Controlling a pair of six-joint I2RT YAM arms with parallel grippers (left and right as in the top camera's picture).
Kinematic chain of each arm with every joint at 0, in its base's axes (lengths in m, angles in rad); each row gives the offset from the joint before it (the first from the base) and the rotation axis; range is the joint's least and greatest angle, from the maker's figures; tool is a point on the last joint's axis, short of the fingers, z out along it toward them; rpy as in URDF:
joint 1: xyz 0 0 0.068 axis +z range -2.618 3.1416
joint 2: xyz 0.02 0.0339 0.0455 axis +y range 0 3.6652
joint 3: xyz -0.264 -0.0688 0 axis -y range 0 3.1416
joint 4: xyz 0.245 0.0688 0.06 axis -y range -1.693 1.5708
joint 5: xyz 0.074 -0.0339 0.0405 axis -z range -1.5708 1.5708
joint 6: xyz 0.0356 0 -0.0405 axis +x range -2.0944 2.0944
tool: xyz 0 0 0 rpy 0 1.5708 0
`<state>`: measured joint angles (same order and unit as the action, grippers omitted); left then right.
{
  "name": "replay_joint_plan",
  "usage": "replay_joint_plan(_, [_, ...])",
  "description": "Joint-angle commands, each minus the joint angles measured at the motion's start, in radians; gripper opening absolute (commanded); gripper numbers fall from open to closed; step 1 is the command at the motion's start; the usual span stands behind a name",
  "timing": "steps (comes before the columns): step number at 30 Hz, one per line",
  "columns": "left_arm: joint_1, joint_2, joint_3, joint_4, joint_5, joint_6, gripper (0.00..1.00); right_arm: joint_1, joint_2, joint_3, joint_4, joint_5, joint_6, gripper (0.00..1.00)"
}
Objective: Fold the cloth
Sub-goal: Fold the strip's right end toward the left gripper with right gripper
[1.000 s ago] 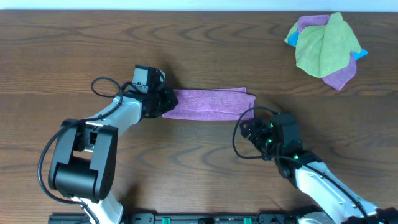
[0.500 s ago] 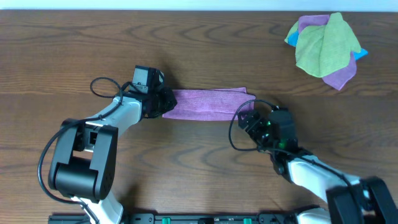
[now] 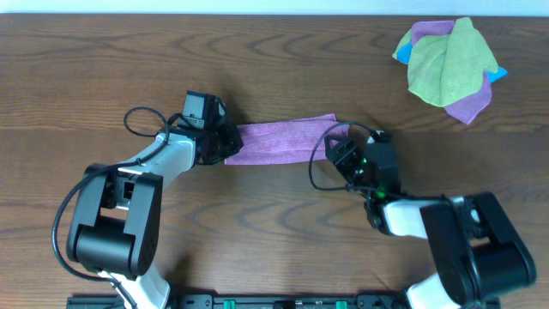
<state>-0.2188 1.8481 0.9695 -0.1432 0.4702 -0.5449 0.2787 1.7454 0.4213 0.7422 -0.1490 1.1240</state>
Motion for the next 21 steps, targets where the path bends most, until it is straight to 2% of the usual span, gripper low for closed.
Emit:
replay_joint_plan(1, [0.002,0.017,0.01,-0.011,-0.01,0.017,0.06,0.005,0.112,0.0,-0.056,0.033,0.023,0.67])
replay_joint_plan(11, [0.002,0.017,0.01,-0.026,-0.01,0.018,0.06,0.014,0.163,0.11,-0.053,0.055,-0.185,0.29])
replay_joint_plan(15, [0.002,0.017,0.01,-0.034,-0.01,0.018,0.06,0.014,0.162,0.137,-0.053,0.047,-0.27,0.01])
replay_joint_plan(21, [0.002,0.016,0.01,-0.034,-0.01,0.018,0.06,0.014,0.141,0.182,-0.054,-0.017,-0.383,0.02])
